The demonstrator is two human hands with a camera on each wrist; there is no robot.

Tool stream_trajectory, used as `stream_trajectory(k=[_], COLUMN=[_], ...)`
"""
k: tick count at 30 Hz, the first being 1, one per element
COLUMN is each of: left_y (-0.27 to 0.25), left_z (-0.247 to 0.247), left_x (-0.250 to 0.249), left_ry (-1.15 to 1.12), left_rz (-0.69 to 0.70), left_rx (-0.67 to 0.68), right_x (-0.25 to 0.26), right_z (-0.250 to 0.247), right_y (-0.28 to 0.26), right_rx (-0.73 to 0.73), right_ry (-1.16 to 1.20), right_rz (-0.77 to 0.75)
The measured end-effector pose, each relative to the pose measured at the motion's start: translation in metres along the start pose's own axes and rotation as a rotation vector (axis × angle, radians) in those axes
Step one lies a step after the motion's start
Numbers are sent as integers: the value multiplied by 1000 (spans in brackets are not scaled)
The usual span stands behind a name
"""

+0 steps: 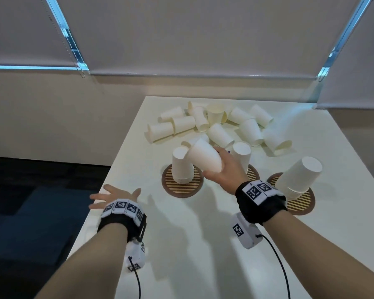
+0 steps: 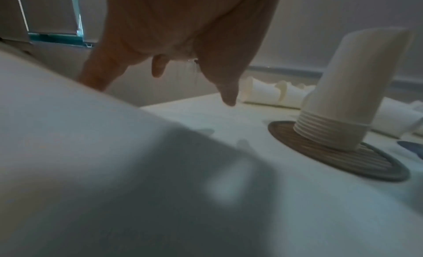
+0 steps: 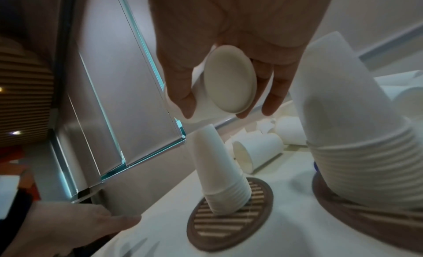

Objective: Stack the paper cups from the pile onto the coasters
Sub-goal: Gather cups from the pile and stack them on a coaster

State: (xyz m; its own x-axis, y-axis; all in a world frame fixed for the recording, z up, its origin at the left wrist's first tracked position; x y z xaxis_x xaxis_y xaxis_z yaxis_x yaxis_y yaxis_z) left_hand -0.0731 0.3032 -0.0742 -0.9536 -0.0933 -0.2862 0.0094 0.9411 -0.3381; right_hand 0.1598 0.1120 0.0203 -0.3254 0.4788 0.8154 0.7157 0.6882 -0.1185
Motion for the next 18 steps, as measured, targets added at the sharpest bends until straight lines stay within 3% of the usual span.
stream_trajectory(k=[5, 8, 10, 14, 18], left_y=[-15, -23, -31, -61, -78], left_z=[21, 18, 11, 7, 5], left_x=[2, -11, -13, 10, 28], left_ry=[-164, -20, 193, 563, 629], left_rz=[149, 299, 373, 490, 549], left_rx=[-4, 56, 196, 597, 714], right_x=[-12, -15, -17, -22, -24], right_z=[8, 11, 15, 24, 37], right_y=[-14, -24, -30, -38, -46], right_rx=[2, 6, 18, 49, 73], right_ry=[-23, -29, -23, -19, -35], right_rz=[-1, -16, -17, -17, -13])
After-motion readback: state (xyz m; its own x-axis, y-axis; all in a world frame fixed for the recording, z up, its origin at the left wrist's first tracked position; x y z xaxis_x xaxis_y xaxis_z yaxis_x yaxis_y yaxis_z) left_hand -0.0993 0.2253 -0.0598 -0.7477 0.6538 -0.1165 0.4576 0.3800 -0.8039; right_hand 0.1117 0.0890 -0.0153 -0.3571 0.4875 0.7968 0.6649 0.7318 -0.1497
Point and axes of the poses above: each hand's wrist, its own y-axis towards the middle knuckle, its own z-axis out of the palm, x = y × z, the point moved 6 cm from there along y, towards the middle knuckle, and after that the axes turned 6 degrees about z, right-handed, at the moved point
